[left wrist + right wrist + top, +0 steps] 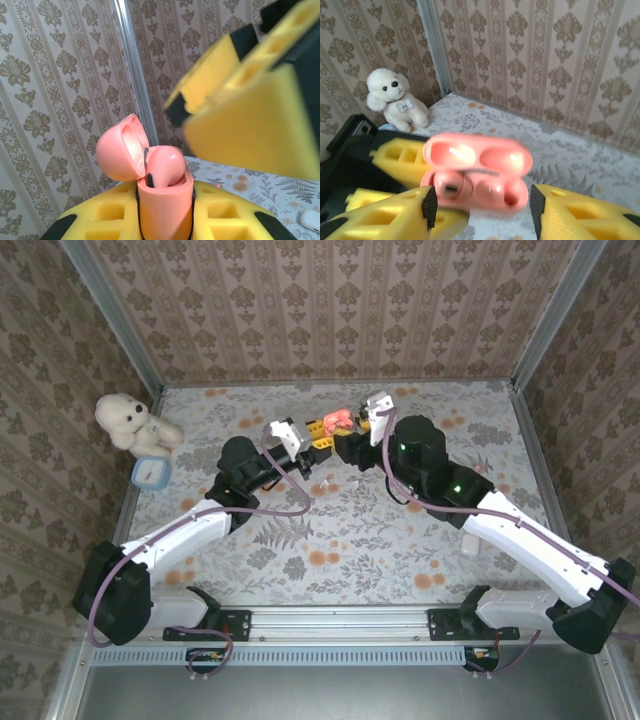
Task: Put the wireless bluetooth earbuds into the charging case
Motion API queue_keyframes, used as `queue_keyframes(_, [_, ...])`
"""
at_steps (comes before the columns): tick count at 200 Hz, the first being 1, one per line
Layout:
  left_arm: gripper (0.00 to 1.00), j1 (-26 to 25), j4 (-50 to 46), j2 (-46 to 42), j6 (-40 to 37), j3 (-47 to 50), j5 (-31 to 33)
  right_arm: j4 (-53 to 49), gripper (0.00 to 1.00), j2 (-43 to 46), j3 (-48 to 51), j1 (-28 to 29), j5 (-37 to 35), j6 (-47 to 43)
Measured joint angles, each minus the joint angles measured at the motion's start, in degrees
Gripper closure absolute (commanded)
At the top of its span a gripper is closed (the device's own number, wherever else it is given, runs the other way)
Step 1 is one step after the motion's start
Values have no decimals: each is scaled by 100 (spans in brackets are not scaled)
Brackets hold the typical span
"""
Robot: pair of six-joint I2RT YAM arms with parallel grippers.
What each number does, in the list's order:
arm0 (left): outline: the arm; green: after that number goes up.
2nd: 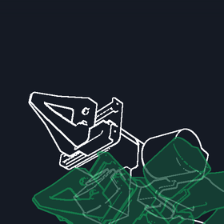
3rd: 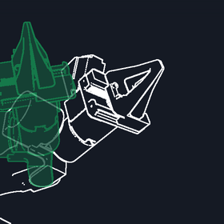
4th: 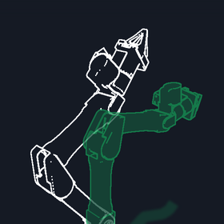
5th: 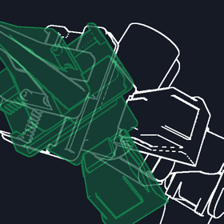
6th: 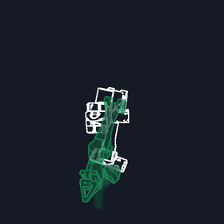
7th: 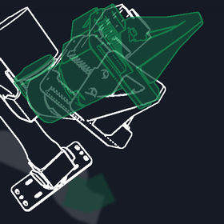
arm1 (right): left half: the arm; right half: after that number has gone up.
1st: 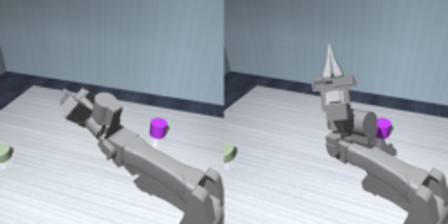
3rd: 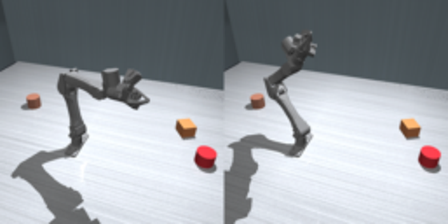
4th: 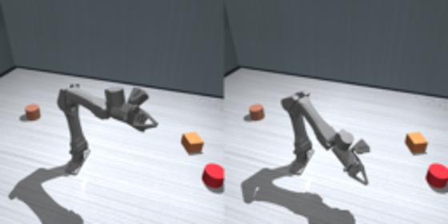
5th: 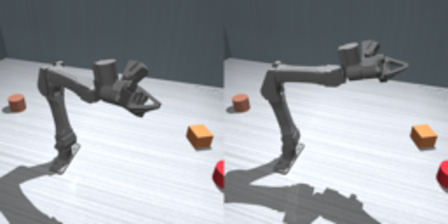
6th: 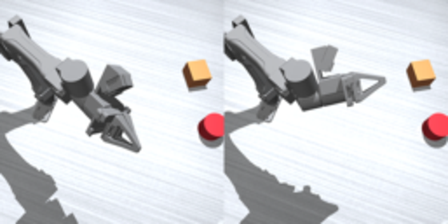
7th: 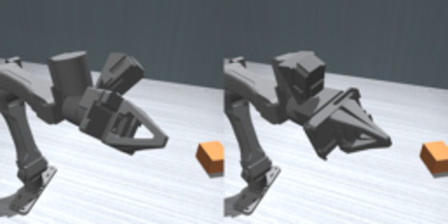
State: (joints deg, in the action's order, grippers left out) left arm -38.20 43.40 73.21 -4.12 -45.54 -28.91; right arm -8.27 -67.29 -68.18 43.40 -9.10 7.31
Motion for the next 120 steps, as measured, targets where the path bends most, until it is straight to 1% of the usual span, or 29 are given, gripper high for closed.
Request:
queue_keyframes(16, [100,-9,26,0,0,2,46,-103,33,374,345,-90,-76,291])
queue_keyframes(26, [100,-9,57,0,2,4,81,-173,32,616,581,-264,-109,498])
queue_keyframes(35, [100,-9,103,0,2,22,118,-275,31,824,791,-619,-133,837])
queue_keyframes(44, [100,-9,155,0,2,42,160,-369,28,940,951,-1032,-122,1147])
queue_keyframes(60, [100,-9,227,0,2,90,197,-540,27,964,1150,-1808,-118,1674])
queue_keyframes(84, [100,-9,295,2,2,140,260,-999,27,457,1106,-2885,-101,2461])
queue_keyframes(120, [100,-2,452,116,4,160,321,-1687,29,-997,378,-3989,-61,3143])
